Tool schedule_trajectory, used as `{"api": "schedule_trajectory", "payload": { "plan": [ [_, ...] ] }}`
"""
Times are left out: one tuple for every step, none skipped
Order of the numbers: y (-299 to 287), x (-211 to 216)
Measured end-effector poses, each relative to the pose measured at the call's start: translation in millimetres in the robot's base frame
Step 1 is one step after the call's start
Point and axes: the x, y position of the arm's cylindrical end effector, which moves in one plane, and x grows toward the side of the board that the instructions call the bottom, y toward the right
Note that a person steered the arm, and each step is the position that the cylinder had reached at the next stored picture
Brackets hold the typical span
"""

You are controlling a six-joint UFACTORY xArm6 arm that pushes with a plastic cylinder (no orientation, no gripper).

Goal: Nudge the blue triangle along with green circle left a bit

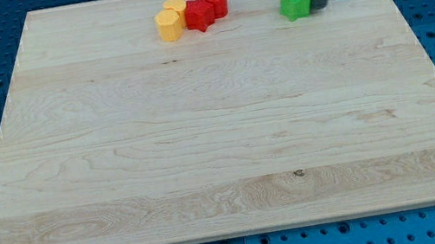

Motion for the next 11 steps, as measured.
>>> {"api": "schedule_trajectory", "payload": {
  "plan": [
    [-39, 2],
    [-41, 2],
    [-1, 8],
    [76, 25],
    [128, 37],
    [162, -2],
    [166, -68],
    [165, -97],
    [163, -98],
    [136, -96],
    [91, -92]
  ]
}}
